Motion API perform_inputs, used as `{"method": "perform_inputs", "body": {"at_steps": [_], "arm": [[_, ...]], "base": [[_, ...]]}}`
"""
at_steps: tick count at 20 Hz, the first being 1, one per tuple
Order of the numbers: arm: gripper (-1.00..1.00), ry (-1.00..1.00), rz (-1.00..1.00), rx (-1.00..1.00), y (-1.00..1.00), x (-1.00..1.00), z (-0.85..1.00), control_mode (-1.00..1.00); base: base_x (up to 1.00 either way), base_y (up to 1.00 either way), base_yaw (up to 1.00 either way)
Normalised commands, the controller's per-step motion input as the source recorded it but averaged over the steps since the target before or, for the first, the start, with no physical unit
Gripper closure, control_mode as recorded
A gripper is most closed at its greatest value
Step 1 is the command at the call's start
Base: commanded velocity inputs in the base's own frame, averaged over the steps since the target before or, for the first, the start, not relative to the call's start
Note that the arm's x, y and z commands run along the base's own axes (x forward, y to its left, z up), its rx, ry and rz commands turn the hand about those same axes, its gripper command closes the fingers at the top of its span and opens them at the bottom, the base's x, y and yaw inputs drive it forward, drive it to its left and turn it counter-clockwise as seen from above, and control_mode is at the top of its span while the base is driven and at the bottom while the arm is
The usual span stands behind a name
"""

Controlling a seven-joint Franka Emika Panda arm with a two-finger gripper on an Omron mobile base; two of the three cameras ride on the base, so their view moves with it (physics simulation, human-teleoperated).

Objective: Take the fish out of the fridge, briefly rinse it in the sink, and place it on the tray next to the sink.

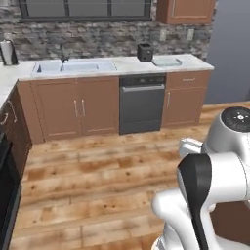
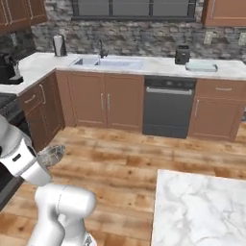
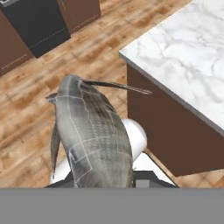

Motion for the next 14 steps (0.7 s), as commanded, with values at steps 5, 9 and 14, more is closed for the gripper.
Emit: {"method": "perform_inputs", "body": {"at_steps": [5, 9, 14], "arm": [[1.0, 0.0, 0.0, 0.0, 0.0, 0.0, 0.0, 1.0], [1.0, 0.0, 0.0, 0.0, 0.0, 0.0, 0.0, 1.0], [1.0, 0.0, 0.0, 0.0, 0.0, 0.0, 0.0, 1.0]], "base": [[1.0, 0.02, -0.31], [1.0, 0.0, -0.26], [1.0, 0.0, -0.25]]}}
